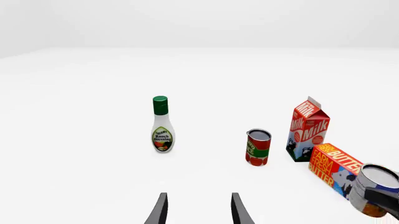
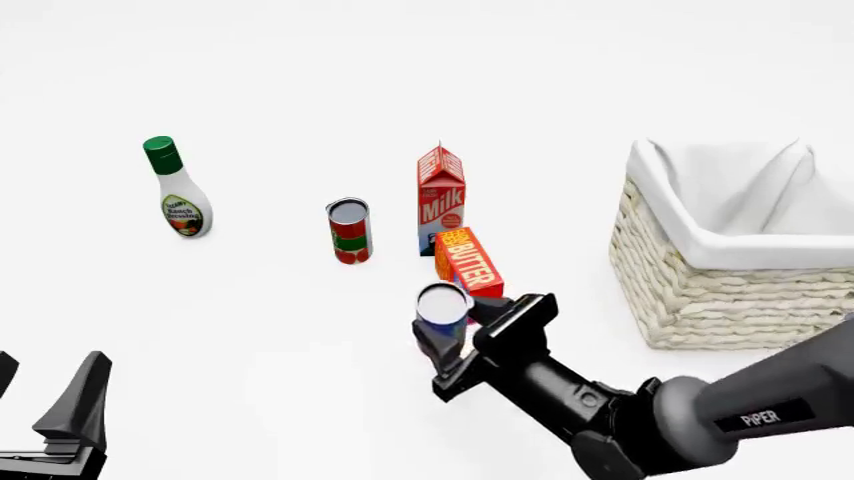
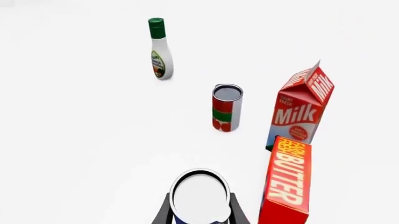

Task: Pick the alphabet soup and place it in the basket.

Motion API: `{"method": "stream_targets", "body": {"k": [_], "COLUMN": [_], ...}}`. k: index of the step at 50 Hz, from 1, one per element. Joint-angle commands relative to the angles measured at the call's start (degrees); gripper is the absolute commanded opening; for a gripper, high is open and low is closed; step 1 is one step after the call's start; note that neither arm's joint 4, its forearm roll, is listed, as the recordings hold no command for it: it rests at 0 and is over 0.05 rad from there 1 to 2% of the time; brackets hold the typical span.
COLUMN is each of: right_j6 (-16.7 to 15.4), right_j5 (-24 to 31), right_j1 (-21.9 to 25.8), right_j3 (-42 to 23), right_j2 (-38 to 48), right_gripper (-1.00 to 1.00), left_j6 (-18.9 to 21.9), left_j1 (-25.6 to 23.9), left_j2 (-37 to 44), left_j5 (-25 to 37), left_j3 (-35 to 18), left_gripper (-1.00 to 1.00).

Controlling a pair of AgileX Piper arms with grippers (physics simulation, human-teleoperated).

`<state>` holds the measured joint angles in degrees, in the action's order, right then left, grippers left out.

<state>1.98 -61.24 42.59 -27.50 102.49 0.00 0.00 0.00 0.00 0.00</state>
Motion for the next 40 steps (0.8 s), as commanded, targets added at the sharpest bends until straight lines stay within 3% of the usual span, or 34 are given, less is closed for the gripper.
{"method": "stream_targets", "body": {"k": [1,17,40], "right_j6": [0.1,-2.4,-7.8], "right_j5": [2.7,12.1,32.9], "right_j1": [-0.5,-2.1,-8.5], "right_j3": [3.2,5.2,0.7], "right_j2": [-10.5,-27.1,-51.3], "right_gripper": [-1.00,-1.00,-1.00], "left_j6": [0.0,0.0,0.0], "left_j1": [0.0,0.0,0.0], "left_j2": [0.0,0.0,0.0], "left_j5": [0.0,0.0,0.0], "left_j3": [0.0,0.0,0.0], "left_gripper": [1.00,1.00,1.00]}}
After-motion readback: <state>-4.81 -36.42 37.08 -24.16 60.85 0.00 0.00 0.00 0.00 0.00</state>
